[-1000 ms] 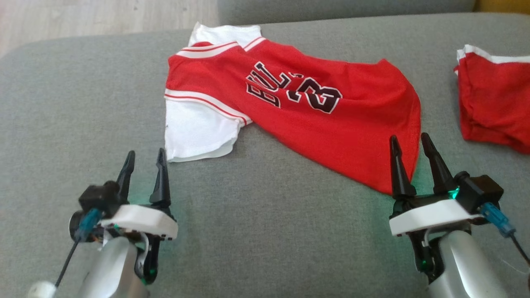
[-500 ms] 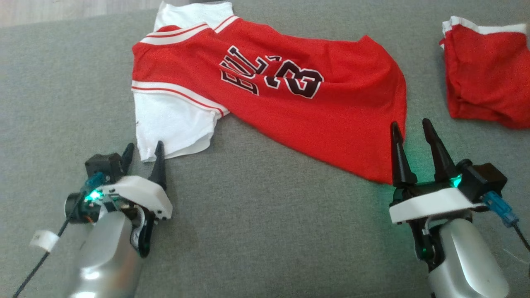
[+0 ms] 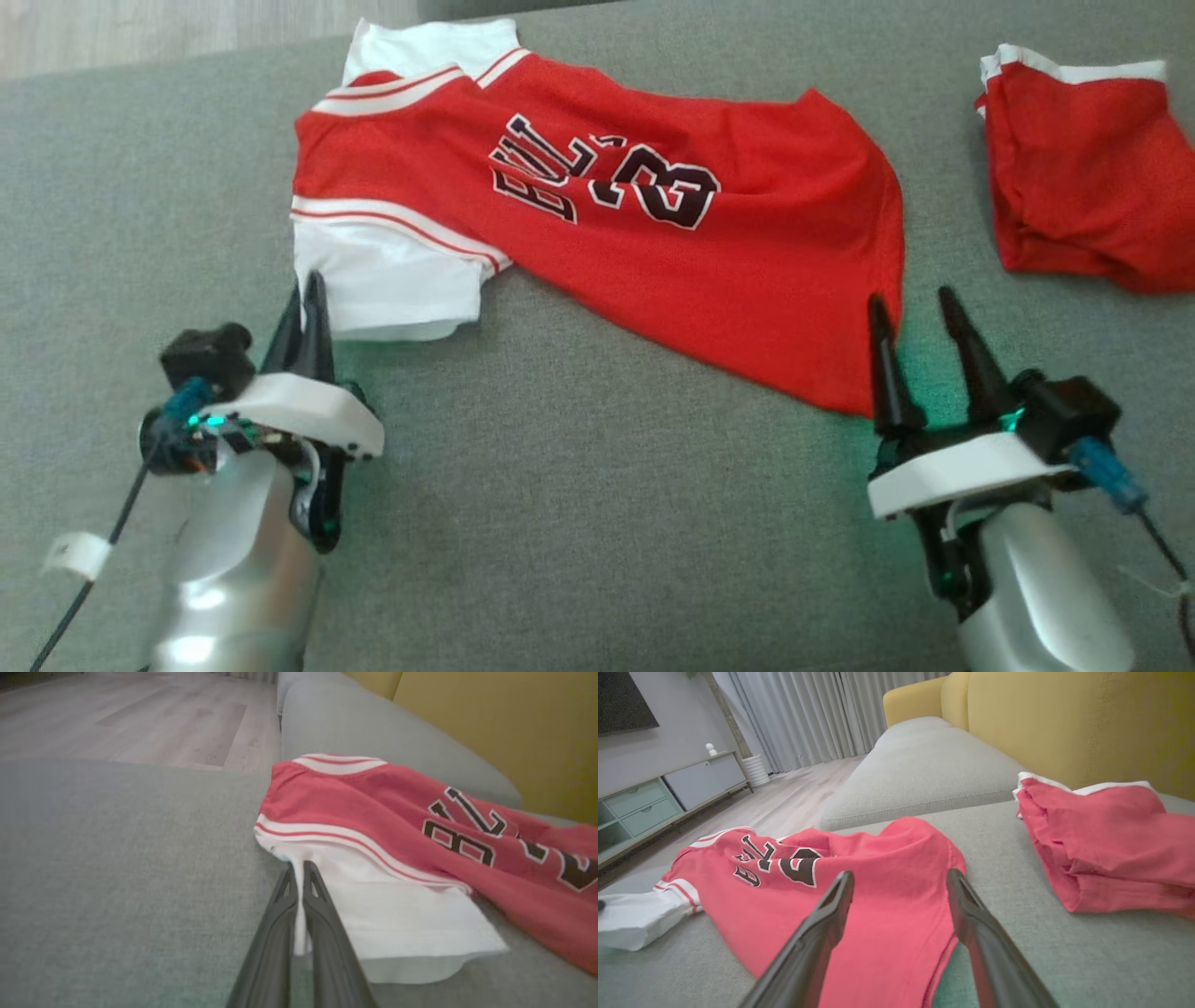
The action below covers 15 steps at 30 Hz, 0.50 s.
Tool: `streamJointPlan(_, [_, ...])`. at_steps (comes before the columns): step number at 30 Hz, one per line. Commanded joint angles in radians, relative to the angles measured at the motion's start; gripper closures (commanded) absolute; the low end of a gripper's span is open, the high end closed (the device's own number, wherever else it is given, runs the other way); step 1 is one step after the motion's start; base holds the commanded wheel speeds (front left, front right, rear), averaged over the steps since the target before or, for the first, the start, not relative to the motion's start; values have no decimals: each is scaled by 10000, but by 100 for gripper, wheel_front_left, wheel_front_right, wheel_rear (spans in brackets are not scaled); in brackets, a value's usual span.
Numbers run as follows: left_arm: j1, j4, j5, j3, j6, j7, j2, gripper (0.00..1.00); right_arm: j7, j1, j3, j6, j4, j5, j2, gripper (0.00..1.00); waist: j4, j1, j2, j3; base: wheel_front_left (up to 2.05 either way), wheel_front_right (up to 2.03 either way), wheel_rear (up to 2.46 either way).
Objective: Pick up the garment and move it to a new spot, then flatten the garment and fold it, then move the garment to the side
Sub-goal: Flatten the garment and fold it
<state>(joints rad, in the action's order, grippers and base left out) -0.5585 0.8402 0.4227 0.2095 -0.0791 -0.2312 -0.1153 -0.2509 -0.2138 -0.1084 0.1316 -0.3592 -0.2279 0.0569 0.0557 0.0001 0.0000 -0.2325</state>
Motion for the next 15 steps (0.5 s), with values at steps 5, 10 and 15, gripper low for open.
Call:
streamJointPlan(5, [254, -1316, 36, -804, 175, -290, -292, 100, 86, 54, -782, -9, -511, -228, 185, 0, -47, -1, 0, 338, 0, 0, 0])
streamJointPlan(10, [935, -2641, -153, -1260, 292, -302, -220, 100, 545, 59, -783, -9, -1269, -418, 237, 0, -55, -1, 0, 549, 0, 0, 0])
streamJointPlan(15, [1341, -3215, -321, -1434, 318, -304, -104, 100, 1183, 55, -887, -9, -1865, -664, 164, 0, -111, -1, 0, 650, 0, 0, 0])
